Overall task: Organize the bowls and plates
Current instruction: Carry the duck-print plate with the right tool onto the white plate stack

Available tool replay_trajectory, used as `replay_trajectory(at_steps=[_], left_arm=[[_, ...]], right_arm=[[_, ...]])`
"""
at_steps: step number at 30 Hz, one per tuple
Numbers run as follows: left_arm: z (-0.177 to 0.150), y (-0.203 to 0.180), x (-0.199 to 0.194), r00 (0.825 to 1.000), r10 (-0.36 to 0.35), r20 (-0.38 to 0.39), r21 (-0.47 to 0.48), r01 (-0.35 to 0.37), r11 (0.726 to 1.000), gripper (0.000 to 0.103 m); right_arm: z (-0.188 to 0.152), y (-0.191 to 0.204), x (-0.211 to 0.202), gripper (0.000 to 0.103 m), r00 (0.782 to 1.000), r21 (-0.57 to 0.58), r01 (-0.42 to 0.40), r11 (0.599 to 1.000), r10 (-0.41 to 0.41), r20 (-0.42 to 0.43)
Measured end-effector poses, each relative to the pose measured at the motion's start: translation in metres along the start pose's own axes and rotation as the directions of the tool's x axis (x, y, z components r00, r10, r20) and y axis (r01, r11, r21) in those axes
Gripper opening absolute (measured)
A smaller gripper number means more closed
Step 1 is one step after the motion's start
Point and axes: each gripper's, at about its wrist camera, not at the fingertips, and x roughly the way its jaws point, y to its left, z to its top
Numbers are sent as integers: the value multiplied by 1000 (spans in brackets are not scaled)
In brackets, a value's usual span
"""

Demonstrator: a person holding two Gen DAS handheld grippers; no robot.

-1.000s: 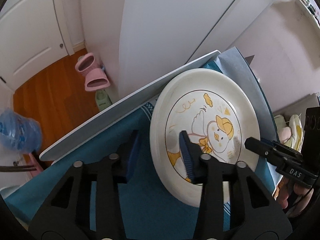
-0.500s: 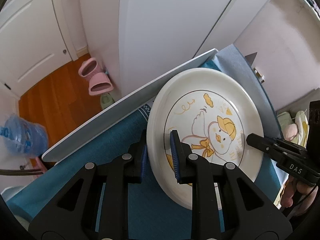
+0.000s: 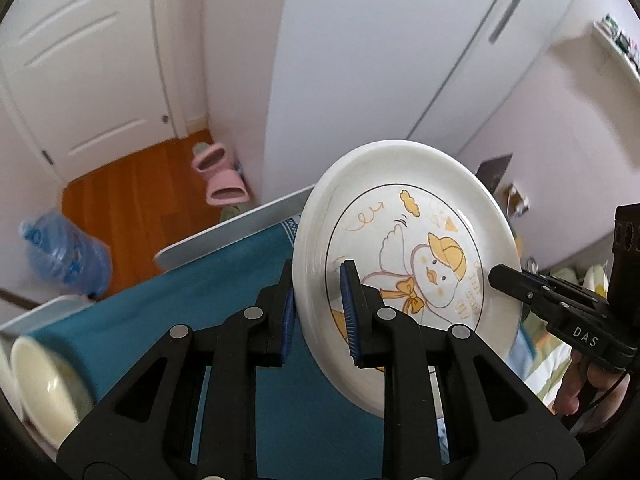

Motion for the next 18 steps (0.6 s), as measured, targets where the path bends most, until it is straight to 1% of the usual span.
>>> replay_trajectory(at_steps=[4,9,12,13,18], left_arm=[[-15,-1,-47,998,40,53,-47,-38,998,19],[-45,4,-102,991,86,102,-101,-76,992,19],[-71,13,-134,987,107,120,-140,-89,986,19],[-78,16,-139,986,113,122,-148,-95,984,19],[-132,38,-174,979,165,117,-216,-137,967,19]], right_arm=[[2,23,-27,13,999,-69,-35,997,35,1],[-9,55,-53,13,997,-144,-74,987,74,-7],[-25,74,-63,13,995,-172,-104,980,102,-24],[-30,79,-64,13,994,-178,-112,978,108,-32],[-68,112,-64,13,984,-226,-172,959,156,-88]])
